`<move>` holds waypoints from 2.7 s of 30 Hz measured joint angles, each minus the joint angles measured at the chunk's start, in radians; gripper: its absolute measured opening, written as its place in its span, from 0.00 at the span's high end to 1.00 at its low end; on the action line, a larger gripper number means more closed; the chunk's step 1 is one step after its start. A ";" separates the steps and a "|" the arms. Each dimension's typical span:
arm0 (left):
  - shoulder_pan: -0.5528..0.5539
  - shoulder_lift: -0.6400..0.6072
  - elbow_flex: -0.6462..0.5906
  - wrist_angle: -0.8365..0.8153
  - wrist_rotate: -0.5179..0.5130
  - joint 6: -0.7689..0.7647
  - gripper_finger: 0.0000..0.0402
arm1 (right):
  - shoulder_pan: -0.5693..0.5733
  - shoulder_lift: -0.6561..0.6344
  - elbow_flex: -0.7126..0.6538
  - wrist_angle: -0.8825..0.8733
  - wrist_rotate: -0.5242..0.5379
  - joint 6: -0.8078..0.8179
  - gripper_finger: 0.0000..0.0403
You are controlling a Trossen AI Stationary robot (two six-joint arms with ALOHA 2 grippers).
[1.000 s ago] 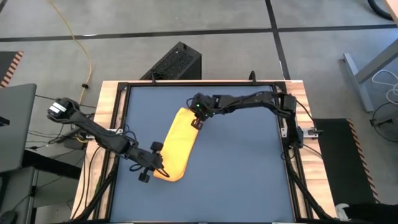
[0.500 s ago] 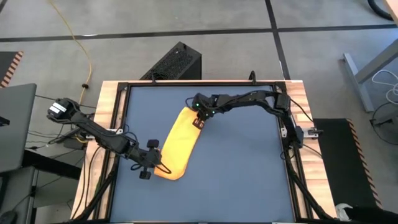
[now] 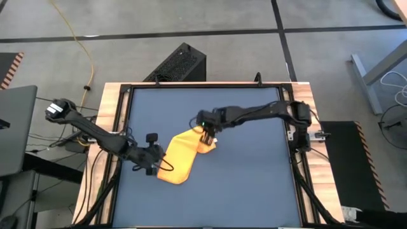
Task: Roll towel
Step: Fold the yellow microfiber cloth
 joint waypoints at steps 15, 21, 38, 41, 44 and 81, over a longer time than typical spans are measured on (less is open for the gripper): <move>-0.024 0.425 -0.011 0.616 0.358 0.058 1.00 | -0.081 0.191 0.001 0.111 -0.148 -0.046 0.96; 0.000 0.440 0.012 0.458 0.411 0.008 1.00 | -0.111 0.186 -0.001 0.087 -0.131 -0.045 0.96; -0.105 -0.157 0.069 -0.112 0.015 -0.047 1.00 | -0.138 0.072 -0.005 0.021 -0.102 -0.047 0.96; -0.119 -0.207 0.047 -0.071 -0.012 -0.062 1.00 | -0.137 0.057 -0.005 0.023 -0.103 -0.061 0.96; -0.124 -0.176 -0.019 0.021 -0.005 -0.071 1.00 | -0.133 0.054 -0.004 0.022 -0.107 -0.061 0.96; -0.052 0.025 -0.059 0.083 0.097 -0.039 1.00 | -0.268 0.006 -0.207 0.420 -0.142 -0.125 0.96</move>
